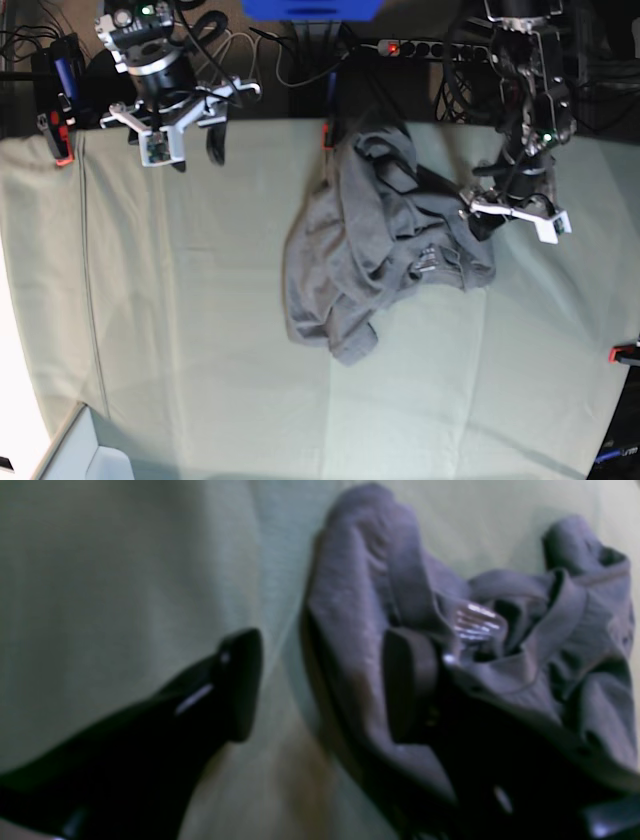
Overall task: Layout the t-shirt on the table in an organized manner, then fold the t-shirt properly
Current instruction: 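Lower the left gripper onto the crumpled grey t-shirt and grasp it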
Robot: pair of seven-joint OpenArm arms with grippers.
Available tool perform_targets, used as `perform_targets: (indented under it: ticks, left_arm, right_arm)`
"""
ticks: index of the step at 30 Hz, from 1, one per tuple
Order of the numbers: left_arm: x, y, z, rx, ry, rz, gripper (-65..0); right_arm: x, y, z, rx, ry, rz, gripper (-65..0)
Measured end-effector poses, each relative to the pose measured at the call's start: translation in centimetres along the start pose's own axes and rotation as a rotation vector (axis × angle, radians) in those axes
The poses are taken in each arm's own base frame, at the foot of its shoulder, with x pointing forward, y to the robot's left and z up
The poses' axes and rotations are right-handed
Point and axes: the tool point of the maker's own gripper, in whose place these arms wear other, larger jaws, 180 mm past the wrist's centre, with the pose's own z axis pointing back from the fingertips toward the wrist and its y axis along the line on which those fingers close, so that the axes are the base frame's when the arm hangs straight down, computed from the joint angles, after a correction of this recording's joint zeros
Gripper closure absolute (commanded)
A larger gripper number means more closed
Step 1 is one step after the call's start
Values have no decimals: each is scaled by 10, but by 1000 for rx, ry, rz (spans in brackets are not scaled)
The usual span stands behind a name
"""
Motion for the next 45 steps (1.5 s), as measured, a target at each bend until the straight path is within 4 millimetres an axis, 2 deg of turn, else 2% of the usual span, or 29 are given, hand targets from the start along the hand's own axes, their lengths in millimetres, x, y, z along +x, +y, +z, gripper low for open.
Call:
perform_targets:
  ticks: [2, 5, 9, 10, 14, 17, 20, 22, 24, 25, 29, 35, 38, 41, 45]
  left_arm:
    - [-4, 2, -8, 11, 22, -3, -389]
    - [-15, -4, -17, -2, 61, -4, -373]
    - [-16, -5, -21, -2, 67, 8, -201]
    - [-15, -4, -21, -1, 65, 11, -179]
    - [-5, -8, -16, -12, 40, 4, -174]
    - [12, -15, -8, -33, -12, -13, -172]
    - [13, -16, -5, -37, -17, -15, -164]
    - [8, -13, -6, -30, -4, -12, -105]
    - [2, -10, -9, -21, 12, -7, -14]
    - [-3, -7, -11, -15, 25, -3, 0]
    - [-18, 0, -17, 8, 72, 9, -9]
    - [-12, -7, -17, -7, 57, 4, -1]
    - [-14, -5, -15, -4, 56, 2, -1]
    - [-18, -3, -13, 0, 63, 4, -1]
    - [-1, -13, 6, -32, 1, -24, -1]
  right_arm:
    - [-4, -1, -1, 0, 27, 2, -298]
    - [1, -1, -4, 1, 12, 5, -298]
    - [1, 0, -3, 3, 15, 5, -298]
    - [1, 0, -4, 3, 16, 5, -298]
    - [10, -1, -8, 1, -10, 8, -298]
    - [8, -1, -7, 1, -4, 7, -298]
    - [8, -1, -7, 1, -2, 6, -298]
    - [9, 0, -7, 3, -6, 5, -298]
    - [8, 1, -7, 4, -5, 5, -298]
    - [8, 1, -7, 4, -2, 5, -298]
    - [5, -1, -6, 1, 5, 5, -298]
    - [4, 0, -5, 2, 3, 3, -298]
    - [-5, 1, -2, 5, 36, 1, -298]
    - [-4, 2, -2, 6, 29, 1, -298]
    - [-4, 2, -2, 5, 29, 1, -298]
